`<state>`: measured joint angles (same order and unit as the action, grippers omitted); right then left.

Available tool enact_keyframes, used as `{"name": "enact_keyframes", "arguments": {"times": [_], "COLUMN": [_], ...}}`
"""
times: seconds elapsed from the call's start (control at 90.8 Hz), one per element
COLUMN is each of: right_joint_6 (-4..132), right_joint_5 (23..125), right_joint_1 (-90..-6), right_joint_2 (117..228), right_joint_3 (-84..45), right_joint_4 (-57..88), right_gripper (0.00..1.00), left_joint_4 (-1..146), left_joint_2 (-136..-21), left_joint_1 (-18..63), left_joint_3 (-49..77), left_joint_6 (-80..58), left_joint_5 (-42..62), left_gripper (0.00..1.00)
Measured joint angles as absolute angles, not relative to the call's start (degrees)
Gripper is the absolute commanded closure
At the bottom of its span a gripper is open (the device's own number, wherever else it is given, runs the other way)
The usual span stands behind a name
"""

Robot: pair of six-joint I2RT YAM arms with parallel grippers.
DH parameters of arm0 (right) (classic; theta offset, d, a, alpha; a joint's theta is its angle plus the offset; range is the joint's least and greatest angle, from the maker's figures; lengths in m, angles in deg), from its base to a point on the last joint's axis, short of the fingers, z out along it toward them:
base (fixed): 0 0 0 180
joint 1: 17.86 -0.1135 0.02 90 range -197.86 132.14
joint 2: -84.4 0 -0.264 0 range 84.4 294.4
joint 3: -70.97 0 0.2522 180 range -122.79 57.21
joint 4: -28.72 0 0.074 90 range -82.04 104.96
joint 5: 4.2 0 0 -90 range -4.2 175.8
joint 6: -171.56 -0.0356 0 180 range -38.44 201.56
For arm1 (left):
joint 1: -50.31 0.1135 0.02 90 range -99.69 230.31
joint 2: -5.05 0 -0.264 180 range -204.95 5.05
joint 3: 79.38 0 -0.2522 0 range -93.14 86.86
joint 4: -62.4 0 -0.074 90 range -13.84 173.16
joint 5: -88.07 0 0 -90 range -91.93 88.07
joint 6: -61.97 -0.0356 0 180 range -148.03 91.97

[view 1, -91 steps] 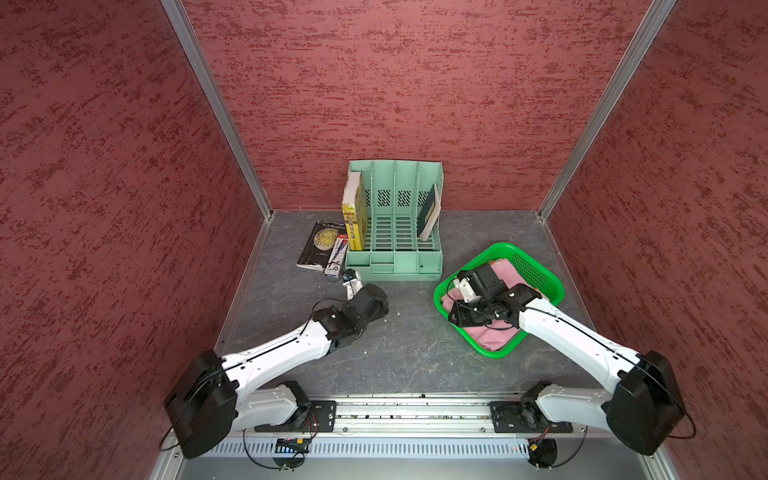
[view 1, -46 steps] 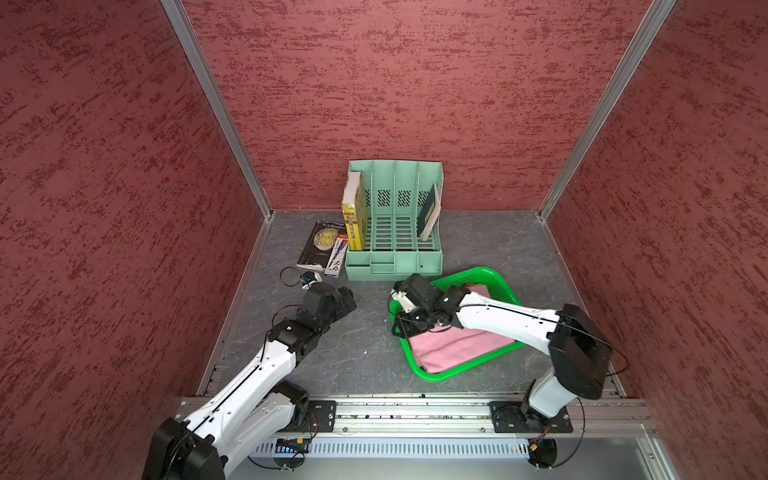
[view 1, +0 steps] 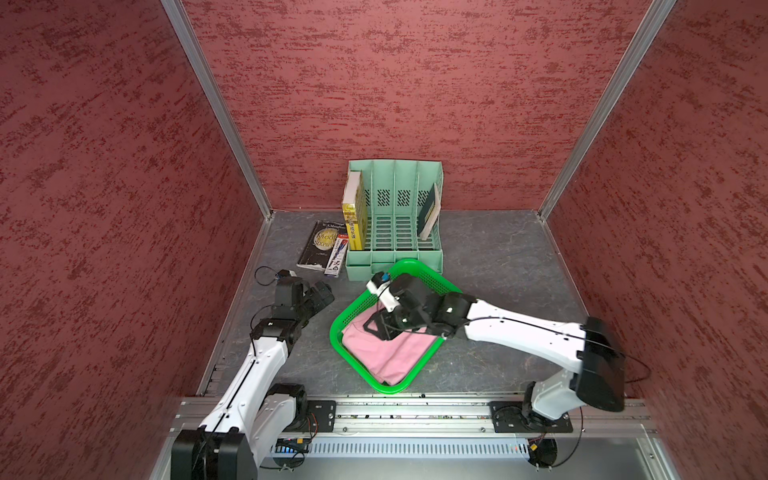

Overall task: Put the folded t-shirts into the basket
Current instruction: Move the bin to the center of the board, then reset both arms

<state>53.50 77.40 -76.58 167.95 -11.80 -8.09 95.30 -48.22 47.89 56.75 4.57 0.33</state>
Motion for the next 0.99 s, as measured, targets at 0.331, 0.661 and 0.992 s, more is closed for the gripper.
{"name": "enact_keyframes", "arguments": {"times": [0.331, 0.661, 0.992], "right_joint_6": [65.8, 79.4, 83.5], "right_joint_5": [99.4, 105.9, 97.7], "right_joint_1": [-49.0, -35.2, -23.1], "right_joint_2": [145.2, 158.0, 169.7], "right_joint_3": [8.2, 21.0, 31.5], "right_joint_4": [-0.4, 23.2, 49.7], "right_gripper": [0.02, 0.02, 0.02], "left_joint_4": [81.7, 53.3, 36.7], "left_joint_2": [-48.2, -62.8, -75.1], "left_joint_1": [47.6, 46.8, 52.7], "left_joint_3": [59.1, 68.9, 65.7], "left_joint_6": [-12.0, -30.5, -30.5], "left_joint_5": [-3.7, -1.8, 5.6], "left_gripper": [0.0, 0.0, 0.0]}}
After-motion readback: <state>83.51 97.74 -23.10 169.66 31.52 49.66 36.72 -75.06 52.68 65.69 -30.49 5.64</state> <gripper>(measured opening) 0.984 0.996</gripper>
